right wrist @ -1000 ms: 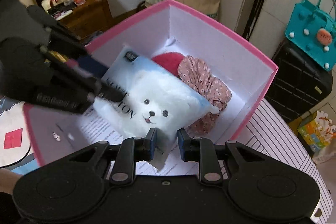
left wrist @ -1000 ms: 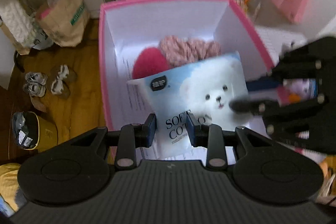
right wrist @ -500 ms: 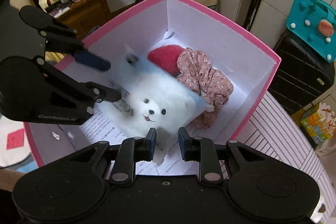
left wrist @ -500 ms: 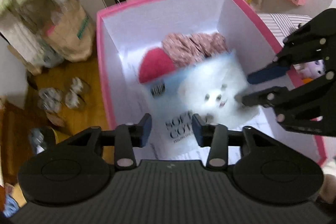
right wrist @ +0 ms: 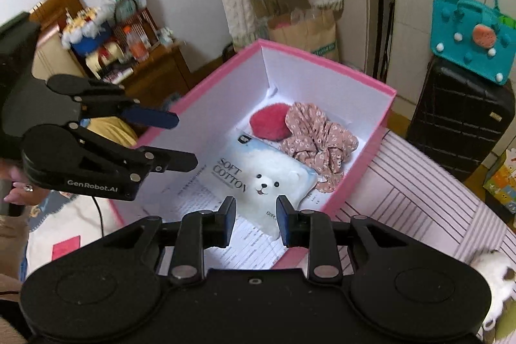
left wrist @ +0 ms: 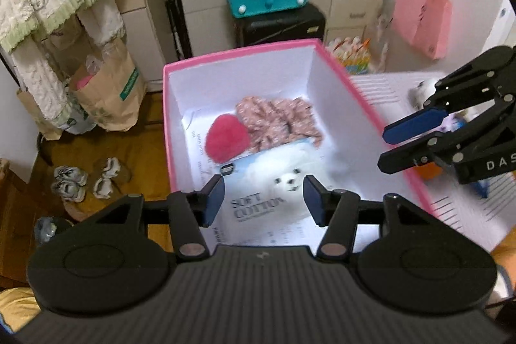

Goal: Organize soft objects
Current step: 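Open the left gripper to drop the cotton pack into the box, then move the left gripper back toward the blue wipes pack on the table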

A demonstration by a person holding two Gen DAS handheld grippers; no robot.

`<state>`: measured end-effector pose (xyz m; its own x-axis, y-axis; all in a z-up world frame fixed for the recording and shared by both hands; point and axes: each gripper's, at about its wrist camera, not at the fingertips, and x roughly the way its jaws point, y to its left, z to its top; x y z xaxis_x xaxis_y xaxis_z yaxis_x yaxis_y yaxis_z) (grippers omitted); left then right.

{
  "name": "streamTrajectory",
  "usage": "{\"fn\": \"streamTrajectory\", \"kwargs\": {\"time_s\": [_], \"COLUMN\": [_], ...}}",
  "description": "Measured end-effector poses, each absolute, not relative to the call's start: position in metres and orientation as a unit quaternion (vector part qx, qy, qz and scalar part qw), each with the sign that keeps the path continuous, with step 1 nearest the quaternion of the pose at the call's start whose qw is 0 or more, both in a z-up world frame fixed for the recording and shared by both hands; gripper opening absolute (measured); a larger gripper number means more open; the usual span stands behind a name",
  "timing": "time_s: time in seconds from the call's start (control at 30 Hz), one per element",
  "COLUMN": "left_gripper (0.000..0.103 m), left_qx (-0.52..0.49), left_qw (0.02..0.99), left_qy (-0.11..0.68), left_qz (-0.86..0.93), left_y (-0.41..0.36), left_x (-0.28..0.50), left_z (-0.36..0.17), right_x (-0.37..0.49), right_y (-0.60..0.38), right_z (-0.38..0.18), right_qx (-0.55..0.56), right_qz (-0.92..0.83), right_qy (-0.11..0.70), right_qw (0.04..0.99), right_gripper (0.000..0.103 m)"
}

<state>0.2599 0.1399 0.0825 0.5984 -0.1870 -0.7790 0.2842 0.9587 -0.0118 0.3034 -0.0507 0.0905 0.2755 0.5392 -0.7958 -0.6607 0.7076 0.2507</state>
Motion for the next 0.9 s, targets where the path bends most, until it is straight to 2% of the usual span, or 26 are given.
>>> {"fn": "streamTrajectory", "kwargs": {"time_s": [0.27,0.53,0.73,0.9], "left_gripper": [0.059,0.062,0.068,0.069], "left_qx": [0.064,0.097,0.127,0.127], "left_qw": [0.896,0.906,0.911,0.903], "left_qy": [0.410,0.375,0.343,0.342], "left_qz": [-0.156,-0.169,-0.190,-0.229], "left_y": [0.117,0.089,0.058,0.029], "left_x": [0.223,0.174,0.138,0.122], "left_z": [0.126,0.160,0.170,0.157], "right_x": [0.259,0.217,0.183,0.161], "right_y": [-0.089,-0.131,-0.165,-0.196], "right_z": [0.127,0.147,0.152,0.141], "right_qx": [-0.055,-0.052,-0.054,-0.035], "right_qz": [0.382,0.359,0.340,0.325], "right_qy": [0.420,0.392,0.377,0.374], "right_qw": [0.822,0.846,0.860,0.868], "right_gripper": [0.041,0.041,0.045,0.046]}}
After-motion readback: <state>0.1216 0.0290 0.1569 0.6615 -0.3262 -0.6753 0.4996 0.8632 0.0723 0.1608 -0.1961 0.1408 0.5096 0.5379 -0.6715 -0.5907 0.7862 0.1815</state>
